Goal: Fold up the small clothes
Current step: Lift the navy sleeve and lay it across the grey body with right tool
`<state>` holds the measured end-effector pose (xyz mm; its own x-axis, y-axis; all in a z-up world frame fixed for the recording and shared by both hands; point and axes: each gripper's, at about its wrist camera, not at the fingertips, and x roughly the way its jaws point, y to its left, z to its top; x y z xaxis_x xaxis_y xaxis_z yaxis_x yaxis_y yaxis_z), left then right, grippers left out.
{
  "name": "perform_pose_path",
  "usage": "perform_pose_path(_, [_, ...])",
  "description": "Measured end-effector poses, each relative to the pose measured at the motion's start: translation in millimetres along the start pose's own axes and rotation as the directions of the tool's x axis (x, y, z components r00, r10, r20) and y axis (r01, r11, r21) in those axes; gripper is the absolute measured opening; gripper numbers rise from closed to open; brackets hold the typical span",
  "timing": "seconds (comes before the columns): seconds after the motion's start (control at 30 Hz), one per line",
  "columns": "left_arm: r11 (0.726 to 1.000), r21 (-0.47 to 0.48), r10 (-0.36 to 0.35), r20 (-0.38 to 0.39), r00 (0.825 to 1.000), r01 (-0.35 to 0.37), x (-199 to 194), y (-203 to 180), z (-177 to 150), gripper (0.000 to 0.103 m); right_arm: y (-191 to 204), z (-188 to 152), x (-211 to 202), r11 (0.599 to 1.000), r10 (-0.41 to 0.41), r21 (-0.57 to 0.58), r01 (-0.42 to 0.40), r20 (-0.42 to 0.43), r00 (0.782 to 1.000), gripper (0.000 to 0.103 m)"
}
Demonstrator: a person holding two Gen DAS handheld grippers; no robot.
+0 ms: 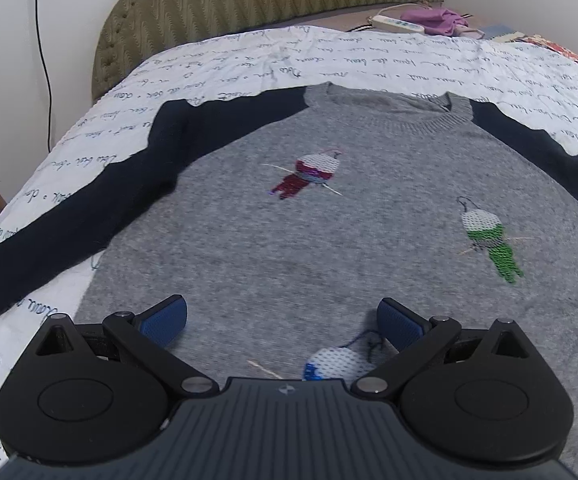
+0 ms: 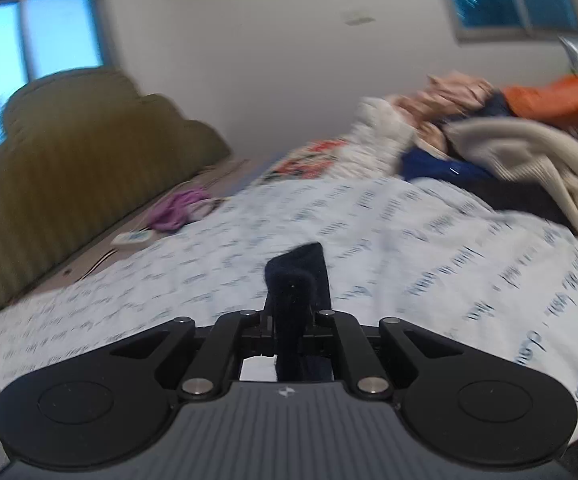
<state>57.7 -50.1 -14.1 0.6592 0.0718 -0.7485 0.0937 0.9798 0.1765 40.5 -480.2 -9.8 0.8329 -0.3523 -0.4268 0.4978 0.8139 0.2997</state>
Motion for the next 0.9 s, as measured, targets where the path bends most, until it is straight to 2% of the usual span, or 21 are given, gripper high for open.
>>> perform_pose_path(0.2, [1.000,-0.015,0.008,0.004,1.000,-0.008,1,14,-1,0.103,68,-23,-8,0.986,0.095,-0.136,-0.099,-0.040,0.995,0.008])
perform_pose_path(0.4, [0.999,-0.030,0.018,0.009,1.000,-0.018,2,26,-4,0.103,113,-51,-9,0.962,0.150,-0.214,-0.168,-0.099,0.984,0.008])
perform_pose_path(0.9, [0.997,-0.063,0.037,0.003,0.999,-0.037,6,53,-8,0.103,225,-96,-15,0.867,0.185,-0.432,-0.249,-0.186,0.965,0.008])
